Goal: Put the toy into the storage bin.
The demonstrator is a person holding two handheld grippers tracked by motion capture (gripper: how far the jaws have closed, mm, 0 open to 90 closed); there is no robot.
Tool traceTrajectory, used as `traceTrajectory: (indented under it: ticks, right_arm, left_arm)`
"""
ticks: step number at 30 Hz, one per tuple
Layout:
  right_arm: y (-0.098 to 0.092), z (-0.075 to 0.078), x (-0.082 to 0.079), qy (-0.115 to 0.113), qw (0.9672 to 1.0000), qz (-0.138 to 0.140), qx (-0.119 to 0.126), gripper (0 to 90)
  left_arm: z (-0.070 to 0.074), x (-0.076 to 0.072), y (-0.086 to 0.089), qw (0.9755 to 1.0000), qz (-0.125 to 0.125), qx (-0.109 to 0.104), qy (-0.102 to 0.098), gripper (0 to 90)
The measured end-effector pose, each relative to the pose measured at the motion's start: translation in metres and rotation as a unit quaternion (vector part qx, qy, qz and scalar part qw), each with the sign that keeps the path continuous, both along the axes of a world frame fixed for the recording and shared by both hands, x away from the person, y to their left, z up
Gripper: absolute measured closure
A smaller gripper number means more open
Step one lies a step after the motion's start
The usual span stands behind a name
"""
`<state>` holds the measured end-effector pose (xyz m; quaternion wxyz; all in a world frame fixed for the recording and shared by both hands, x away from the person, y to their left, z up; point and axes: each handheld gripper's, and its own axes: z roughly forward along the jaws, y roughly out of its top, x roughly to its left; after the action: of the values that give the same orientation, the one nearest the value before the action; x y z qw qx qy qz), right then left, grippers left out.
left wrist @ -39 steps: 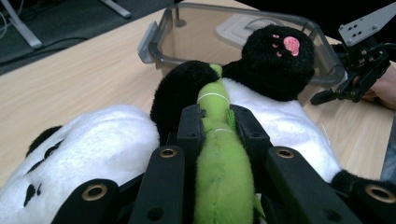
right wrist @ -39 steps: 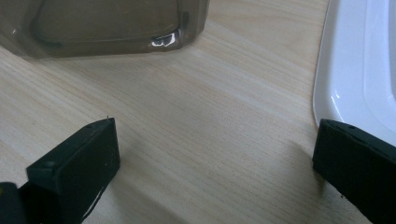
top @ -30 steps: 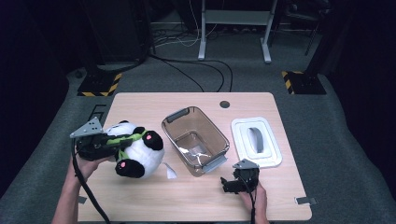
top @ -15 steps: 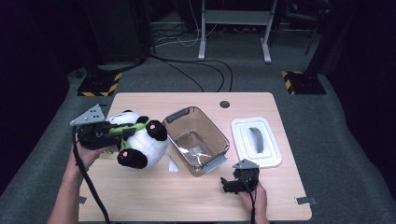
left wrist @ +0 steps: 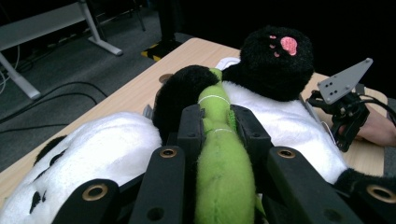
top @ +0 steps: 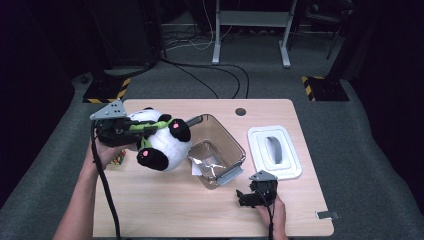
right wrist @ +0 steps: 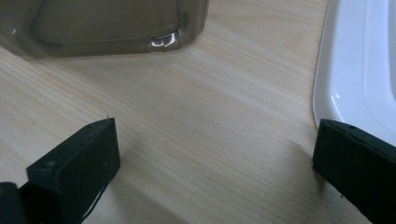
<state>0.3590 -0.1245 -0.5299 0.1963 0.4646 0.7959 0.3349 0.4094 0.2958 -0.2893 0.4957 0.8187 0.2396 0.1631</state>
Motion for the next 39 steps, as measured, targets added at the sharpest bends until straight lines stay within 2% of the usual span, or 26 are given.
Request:
traceTrajectory:
  ticks: [15, 21, 39]
  right_arm:
    - [0.0, 0.0, 0.0, 0.0, 1.0, 0.0, 0.001, 0.0]
    - [0.0, 0.0, 0.0, 0.0, 1.0, 0.0, 0.001, 0.0]
    - [0.0, 0.0, 0.0, 0.0, 1.0, -0.002, 0.002, 0.0]
  left_arm:
    - [0.015, 0.025, -0.03, 0.9995, -0.03, 0.013, -0.007, 75.5]
    - [0.015, 0.033, -0.045, 0.9989, -0.043, 0.019, -0.005, 75.5]
    - [0.014, 0.049, -0.07, 0.9972, -0.071, 0.023, -0.004, 75.4]
